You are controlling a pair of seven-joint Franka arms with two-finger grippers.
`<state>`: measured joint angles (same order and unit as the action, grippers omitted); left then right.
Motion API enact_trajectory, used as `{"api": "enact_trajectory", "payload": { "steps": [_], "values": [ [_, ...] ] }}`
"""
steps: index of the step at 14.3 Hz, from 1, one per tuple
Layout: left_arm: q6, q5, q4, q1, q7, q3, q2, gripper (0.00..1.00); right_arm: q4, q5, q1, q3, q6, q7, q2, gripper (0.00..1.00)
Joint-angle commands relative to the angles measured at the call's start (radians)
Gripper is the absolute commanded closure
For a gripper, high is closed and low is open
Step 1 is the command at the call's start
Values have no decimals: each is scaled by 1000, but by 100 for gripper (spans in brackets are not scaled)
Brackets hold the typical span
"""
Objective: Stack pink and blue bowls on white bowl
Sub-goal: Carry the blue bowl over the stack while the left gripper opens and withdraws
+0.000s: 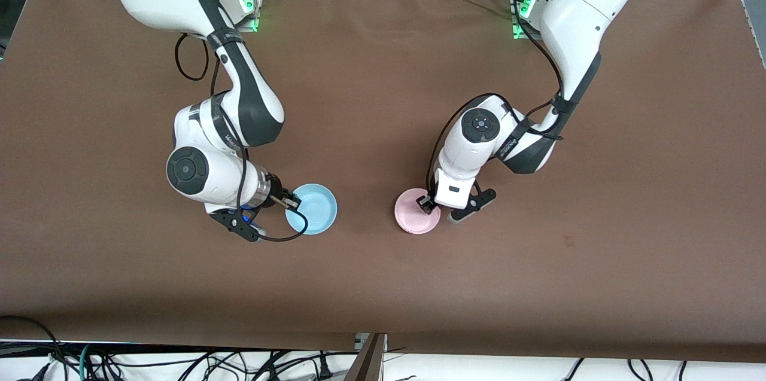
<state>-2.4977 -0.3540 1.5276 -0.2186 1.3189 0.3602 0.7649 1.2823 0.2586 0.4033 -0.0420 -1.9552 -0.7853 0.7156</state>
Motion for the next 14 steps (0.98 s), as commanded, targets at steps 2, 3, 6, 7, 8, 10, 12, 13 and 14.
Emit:
{"api": "enact_trajectory", "payload": {
  "steps": [2, 3, 6, 7, 8, 10, 12, 13, 14],
  "values": [
    [253, -7, -154, 2, 14, 3, -25, 62, -46, 14, -3, 57, -40, -125, 19, 100],
    [304, 22, -200, 2, -3, 3, -25, 62, -46, 14, 5, 85, -72, -179, 30, 100],
    [443, 131, -306, 41, -127, 3, -48, 62, -57, 11, 75, 113, -215, -342, 70, 100],
    [483, 159, -329, 60, -162, 5, -62, 62, -72, 10, 107, 113, -253, -386, 91, 100],
    [517, 179, -342, 83, -202, 5, -87, 62, -93, 5, 142, 110, -287, -431, 119, 100],
    [554, 228, -339, 140, -301, 3, -146, 62, -133, -11, 204, 97, -338, -497, 168, 100],
    [638, 234, -339, 183, -406, 2, -197, 62, -168, -16, 230, 94, -379, -526, 202, 100],
    [672, 234, -339, 199, -438, 3, -220, 62, -182, -16, 242, 94, -408, -548, 218, 100],
    [698, 234, -339, 217, -458, 3, -243, 61, -192, -18, 253, 91, -431, -560, 229, 100]
  ]
}}
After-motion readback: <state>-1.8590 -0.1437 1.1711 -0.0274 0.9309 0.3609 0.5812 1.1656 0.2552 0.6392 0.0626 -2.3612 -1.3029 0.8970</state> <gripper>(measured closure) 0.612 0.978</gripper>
